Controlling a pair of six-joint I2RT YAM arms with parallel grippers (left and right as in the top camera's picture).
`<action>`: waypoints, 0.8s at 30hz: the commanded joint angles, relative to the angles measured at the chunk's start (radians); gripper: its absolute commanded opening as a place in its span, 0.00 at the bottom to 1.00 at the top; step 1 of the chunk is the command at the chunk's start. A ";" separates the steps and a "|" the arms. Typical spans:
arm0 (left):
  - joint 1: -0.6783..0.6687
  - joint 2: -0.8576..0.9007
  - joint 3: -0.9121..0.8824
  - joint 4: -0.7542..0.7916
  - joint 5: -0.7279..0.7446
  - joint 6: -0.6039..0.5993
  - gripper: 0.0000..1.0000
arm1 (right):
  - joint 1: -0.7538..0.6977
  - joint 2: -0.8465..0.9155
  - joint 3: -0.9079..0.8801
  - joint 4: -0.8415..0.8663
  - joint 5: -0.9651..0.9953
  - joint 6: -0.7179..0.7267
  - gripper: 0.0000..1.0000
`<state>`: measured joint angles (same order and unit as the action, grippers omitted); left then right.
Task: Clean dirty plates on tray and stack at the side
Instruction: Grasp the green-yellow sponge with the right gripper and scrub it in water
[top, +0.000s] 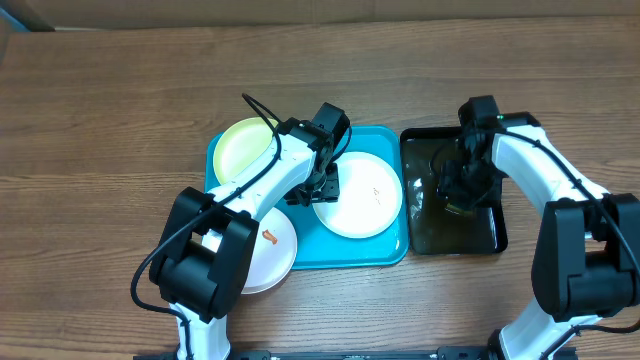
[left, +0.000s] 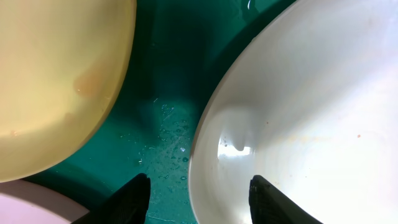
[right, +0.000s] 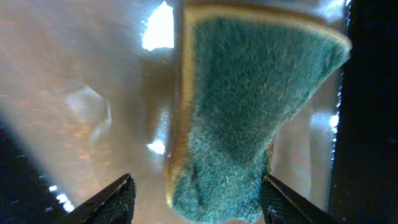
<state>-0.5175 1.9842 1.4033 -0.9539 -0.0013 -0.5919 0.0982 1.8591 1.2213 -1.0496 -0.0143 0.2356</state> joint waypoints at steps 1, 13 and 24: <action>-0.007 0.003 0.019 0.002 -0.006 0.008 0.53 | -0.001 -0.002 -0.063 0.046 0.012 0.035 0.63; -0.007 0.003 0.019 0.002 -0.006 0.008 0.54 | -0.003 -0.002 -0.010 0.023 0.013 0.023 0.46; -0.007 0.003 0.019 0.005 -0.006 0.009 0.54 | -0.004 -0.001 0.027 0.040 0.122 0.058 0.70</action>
<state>-0.5175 1.9842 1.4033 -0.9524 -0.0013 -0.5919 0.0982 1.8591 1.2491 -1.0290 0.0444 0.2718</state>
